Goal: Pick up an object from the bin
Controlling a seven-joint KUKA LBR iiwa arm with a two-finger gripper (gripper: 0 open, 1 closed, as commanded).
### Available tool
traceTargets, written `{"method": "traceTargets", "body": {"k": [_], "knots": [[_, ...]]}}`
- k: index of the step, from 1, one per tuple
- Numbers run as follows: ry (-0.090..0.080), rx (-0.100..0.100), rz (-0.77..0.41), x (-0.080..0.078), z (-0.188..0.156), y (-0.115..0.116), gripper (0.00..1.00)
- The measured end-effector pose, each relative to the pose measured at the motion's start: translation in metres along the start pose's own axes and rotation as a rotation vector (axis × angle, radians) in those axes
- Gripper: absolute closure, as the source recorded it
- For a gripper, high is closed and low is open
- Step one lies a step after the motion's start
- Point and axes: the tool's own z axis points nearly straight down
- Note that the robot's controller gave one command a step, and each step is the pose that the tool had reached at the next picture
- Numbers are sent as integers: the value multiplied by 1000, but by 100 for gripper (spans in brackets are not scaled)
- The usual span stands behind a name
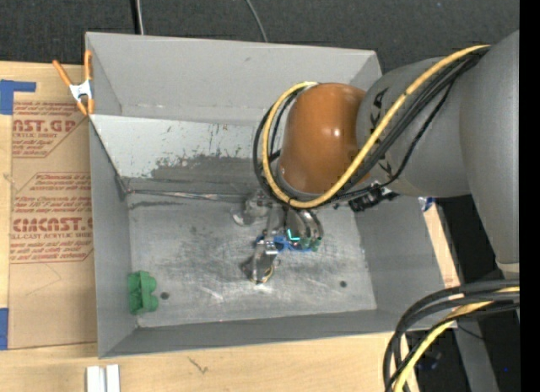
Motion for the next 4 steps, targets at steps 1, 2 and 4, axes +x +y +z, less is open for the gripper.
{"method": "traceTargets", "body": {"k": [1,2,4], "knots": [[2,4,-29,45,65,-87,0],[-13,2,-444,-8,70,-23,0],[-16,3,-487,2,-87,-27,100]]}}
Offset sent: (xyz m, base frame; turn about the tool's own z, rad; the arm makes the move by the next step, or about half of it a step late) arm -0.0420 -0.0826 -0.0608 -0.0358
